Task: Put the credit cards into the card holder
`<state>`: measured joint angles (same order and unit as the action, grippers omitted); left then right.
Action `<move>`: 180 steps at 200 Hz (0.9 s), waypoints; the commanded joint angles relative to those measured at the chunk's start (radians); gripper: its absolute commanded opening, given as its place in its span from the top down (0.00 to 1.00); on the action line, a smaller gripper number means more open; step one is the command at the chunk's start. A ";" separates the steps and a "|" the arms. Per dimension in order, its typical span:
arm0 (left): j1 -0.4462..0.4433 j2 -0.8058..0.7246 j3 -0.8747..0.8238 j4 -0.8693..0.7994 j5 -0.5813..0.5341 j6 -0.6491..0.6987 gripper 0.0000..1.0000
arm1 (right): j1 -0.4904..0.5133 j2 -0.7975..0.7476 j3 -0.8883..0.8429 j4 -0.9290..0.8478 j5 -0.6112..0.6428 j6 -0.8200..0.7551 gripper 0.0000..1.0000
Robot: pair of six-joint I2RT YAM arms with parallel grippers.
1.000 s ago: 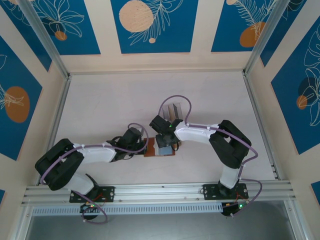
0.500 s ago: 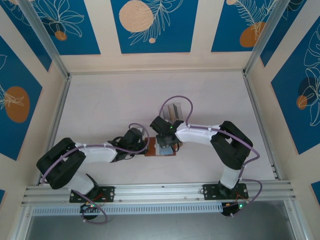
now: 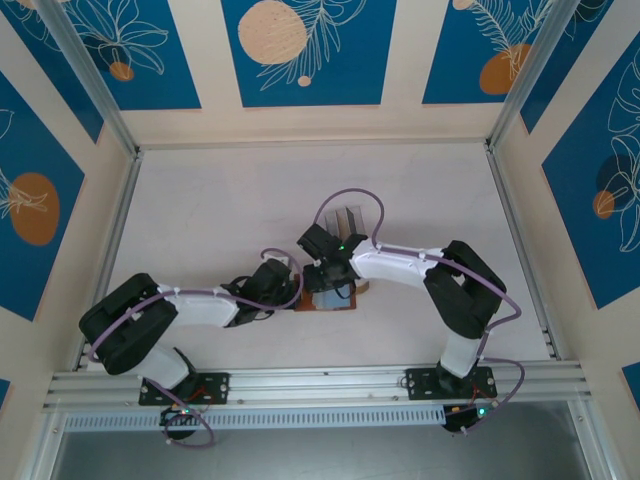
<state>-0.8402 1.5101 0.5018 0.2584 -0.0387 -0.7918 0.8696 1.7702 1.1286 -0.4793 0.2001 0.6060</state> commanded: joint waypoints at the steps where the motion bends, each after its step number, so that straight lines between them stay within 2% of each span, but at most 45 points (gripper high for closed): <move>1: -0.034 0.058 -0.030 -0.115 0.032 -0.027 0.97 | -0.020 -0.021 -0.036 0.069 -0.142 0.027 0.55; 37: -0.040 0.043 -0.038 -0.128 0.017 -0.031 0.94 | -0.038 -0.046 -0.087 0.176 -0.235 0.063 0.46; 63: -0.039 -0.006 -0.053 -0.150 0.007 -0.035 0.83 | -0.055 -0.062 -0.118 0.244 -0.282 0.084 0.37; 83: -0.039 -0.055 -0.047 -0.231 -0.029 -0.033 0.76 | -0.072 -0.073 -0.143 0.314 -0.341 0.095 0.31; 124: -0.038 -0.186 -0.059 -0.319 -0.032 -0.031 0.64 | -0.077 -0.051 -0.117 0.336 -0.369 0.106 0.29; 180: -0.010 -0.345 -0.050 -0.467 -0.021 -0.035 0.52 | -0.076 -0.031 -0.104 0.357 -0.388 0.126 0.29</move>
<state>-0.8642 1.2346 0.4587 -0.0772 -0.0719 -0.8299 0.7918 1.7264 0.9966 -0.1459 -0.1394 0.7147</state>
